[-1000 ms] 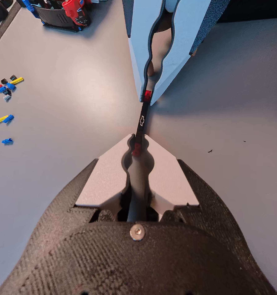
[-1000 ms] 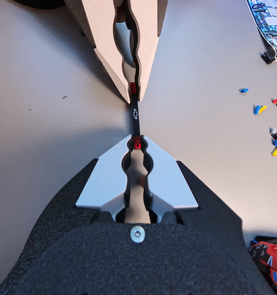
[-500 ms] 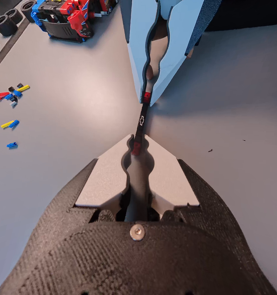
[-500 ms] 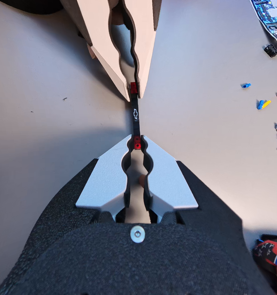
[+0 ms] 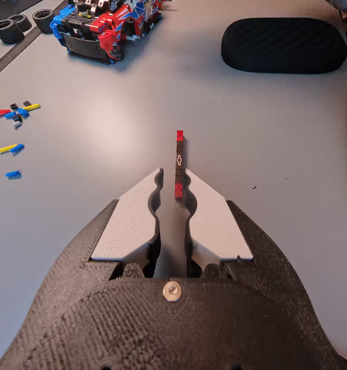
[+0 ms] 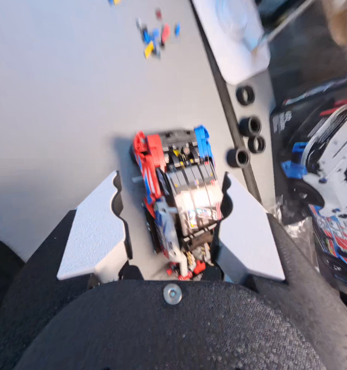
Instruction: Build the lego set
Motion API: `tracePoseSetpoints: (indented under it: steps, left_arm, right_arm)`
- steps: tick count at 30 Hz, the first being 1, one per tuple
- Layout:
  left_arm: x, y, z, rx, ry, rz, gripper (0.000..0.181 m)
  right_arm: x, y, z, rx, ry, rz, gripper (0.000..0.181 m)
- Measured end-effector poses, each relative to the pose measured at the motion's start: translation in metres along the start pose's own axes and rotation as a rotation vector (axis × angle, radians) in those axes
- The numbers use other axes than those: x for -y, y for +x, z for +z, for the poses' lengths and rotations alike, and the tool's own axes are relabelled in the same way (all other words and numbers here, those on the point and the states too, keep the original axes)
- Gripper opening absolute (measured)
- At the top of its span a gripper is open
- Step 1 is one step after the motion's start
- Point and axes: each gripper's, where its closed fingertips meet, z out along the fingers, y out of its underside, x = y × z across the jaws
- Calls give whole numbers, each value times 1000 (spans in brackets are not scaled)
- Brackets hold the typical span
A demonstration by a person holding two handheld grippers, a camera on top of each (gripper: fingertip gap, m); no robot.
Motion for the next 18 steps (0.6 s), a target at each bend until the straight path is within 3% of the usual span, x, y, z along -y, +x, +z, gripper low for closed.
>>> tracePoseSetpoints:
  steps: [3, 7, 9, 13, 18]
  left_arm:
    - [2, -5, -3, 14, 19, -19, 16]
    - [0, -5, -4, 36, 11, -2, 17]
    - [-1, -5, -6, 45, 10, 1, 16]
    - [-3, -7, -7, 43, 17, -17, 15]
    - [-6, -2, -3, 11, 14, -19, 16]
  right_arm:
    - [-37, 22, 25, 110, -245, -33, 118]
    - [-67, 18, 55, 299, -476, -58, 133]
    - [-67, 5, 62, 403, -514, -83, 127]
    - [-64, 3, 67, 429, -596, -248, 125]
    - [-33, -35, 62, 453, -551, -642, 124]
